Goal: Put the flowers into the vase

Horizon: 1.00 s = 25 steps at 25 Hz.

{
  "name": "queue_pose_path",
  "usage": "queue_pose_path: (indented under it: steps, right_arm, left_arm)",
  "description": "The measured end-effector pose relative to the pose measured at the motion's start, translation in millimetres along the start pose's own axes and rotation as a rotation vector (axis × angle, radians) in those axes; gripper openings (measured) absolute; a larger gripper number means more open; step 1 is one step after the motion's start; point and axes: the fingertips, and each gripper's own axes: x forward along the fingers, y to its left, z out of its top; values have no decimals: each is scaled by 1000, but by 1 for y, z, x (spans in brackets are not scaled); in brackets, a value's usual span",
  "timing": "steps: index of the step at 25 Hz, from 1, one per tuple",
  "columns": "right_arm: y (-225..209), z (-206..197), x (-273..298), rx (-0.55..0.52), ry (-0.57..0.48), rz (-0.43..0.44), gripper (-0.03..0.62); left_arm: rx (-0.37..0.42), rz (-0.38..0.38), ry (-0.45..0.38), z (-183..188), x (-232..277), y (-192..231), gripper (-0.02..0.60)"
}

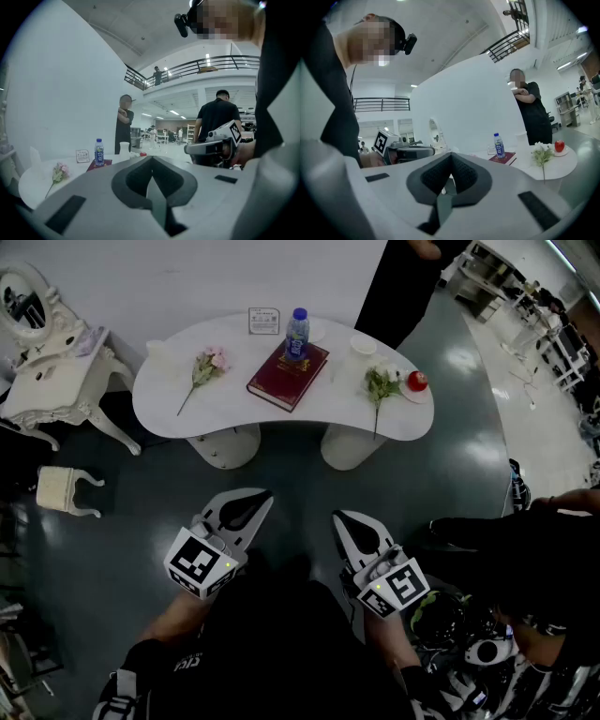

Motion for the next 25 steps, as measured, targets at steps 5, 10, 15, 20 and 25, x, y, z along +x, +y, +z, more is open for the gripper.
queue_pose_path:
  steps: [5,10,15,20,25]
  right_arm:
    - [-6,-7,-14,20,10,-23,26]
    - [-15,-7,-30,30,0,-23,26]
    - [-38,0,-54,91,-36,-52,28]
    - [-53,3,-69,86,-43,-42,28]
    - [-54,-3,-53,105,-39,1,28]
  left_arm:
    - [-14,1,14,-2,1,-8,12]
    - [-21,15,34,-5,8,-19,11]
    - [-27,22,43,-2,21,-37,11]
    - [-38,66,40,0,28,-47,12]
    - [-43,128,53,-8,20,-33,12]
